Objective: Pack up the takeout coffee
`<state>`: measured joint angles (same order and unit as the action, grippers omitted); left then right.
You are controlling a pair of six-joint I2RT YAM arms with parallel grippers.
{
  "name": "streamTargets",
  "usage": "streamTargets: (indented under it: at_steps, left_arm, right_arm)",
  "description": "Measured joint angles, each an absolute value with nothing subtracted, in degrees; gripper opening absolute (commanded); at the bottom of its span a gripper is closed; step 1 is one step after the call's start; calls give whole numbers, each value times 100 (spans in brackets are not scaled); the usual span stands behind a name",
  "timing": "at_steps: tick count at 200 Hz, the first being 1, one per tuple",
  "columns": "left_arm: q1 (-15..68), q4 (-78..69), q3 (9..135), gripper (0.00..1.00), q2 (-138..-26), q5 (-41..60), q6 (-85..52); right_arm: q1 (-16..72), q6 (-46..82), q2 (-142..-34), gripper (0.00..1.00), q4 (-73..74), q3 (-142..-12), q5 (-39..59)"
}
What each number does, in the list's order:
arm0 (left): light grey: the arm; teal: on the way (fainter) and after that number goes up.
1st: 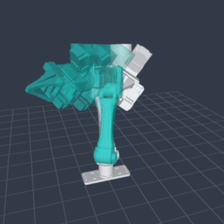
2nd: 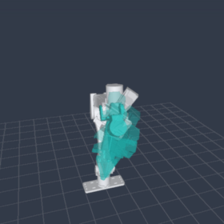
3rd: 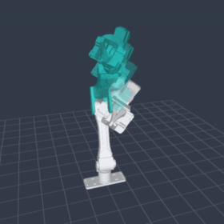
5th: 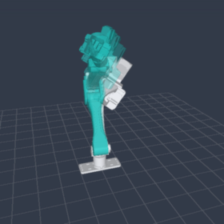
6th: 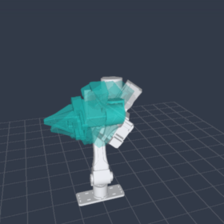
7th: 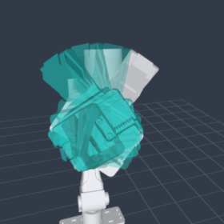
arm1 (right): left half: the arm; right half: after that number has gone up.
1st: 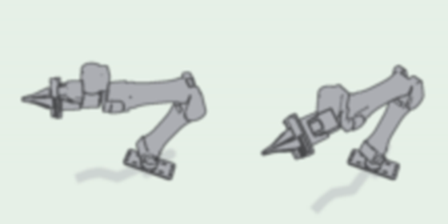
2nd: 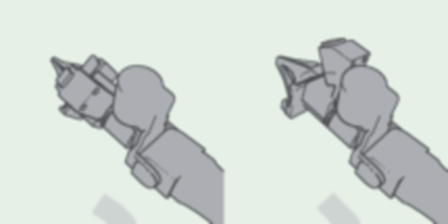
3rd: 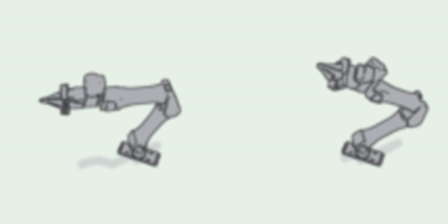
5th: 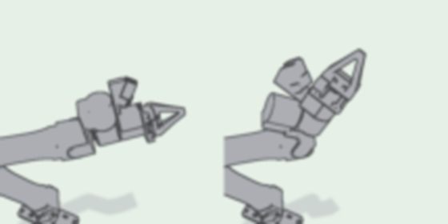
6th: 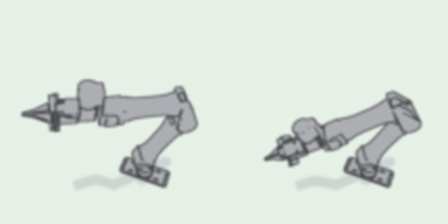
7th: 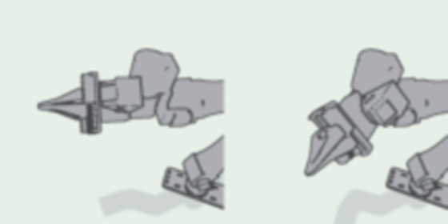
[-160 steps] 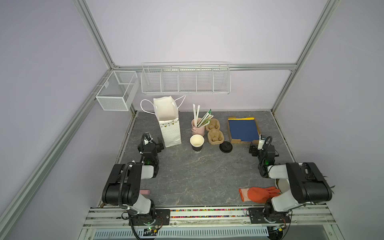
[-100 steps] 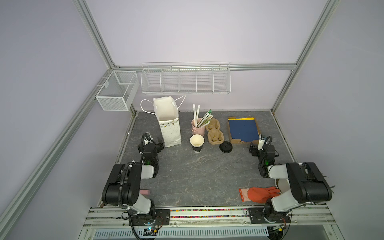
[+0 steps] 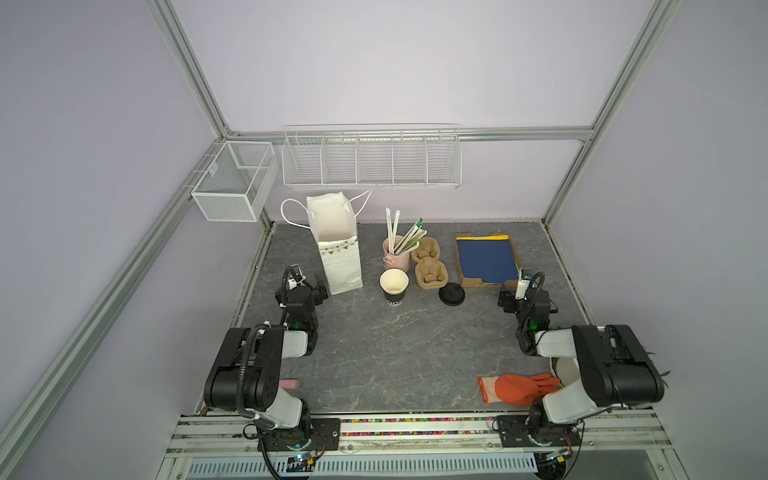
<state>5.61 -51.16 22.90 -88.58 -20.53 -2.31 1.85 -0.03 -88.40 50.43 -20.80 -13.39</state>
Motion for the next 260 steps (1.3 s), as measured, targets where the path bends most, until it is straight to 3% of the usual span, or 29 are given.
streamTargets:
  at_steps: [26, 83, 106, 132, 170, 206, 260]
  left_arm:
    - [561, -5116, 2290, 99, -8858, -2053, -231]
    - [561, -5118, 2290, 99, -8858, -2051, -231]
    - [561, -4875, 2303, 99, -8735, -1988, -207]
    - [563, -3701, 2683, 99, -8007, -1892, -189]
    - [561, -2779, 3098, 99, -6501, -1754, -738]
    - [556, -1712, 3721, 99, -5631, -878, -1949]
    - [565, -1365, 4062, 99, -5107, 582, -3489]
  right_arm:
    - [204, -34, -8527, 88, 4589, -2143, -1361]
    - [934, -16, -5616, 88, 3286, -2427, -1380]
    - [1059, 648, -4904, 89, 2460, -2978, -1553]
    - [1026, 1702, -4696, 89, 1380, -3889, -1865]
    - [1022, 2827, -4517, 88, 276, -4200, -2106]
    - [1022, 3000, -4519, 88, -510, -4515, -1796]
    - [1022, 3000, -4547, 88, -1210, -4908, -1157]
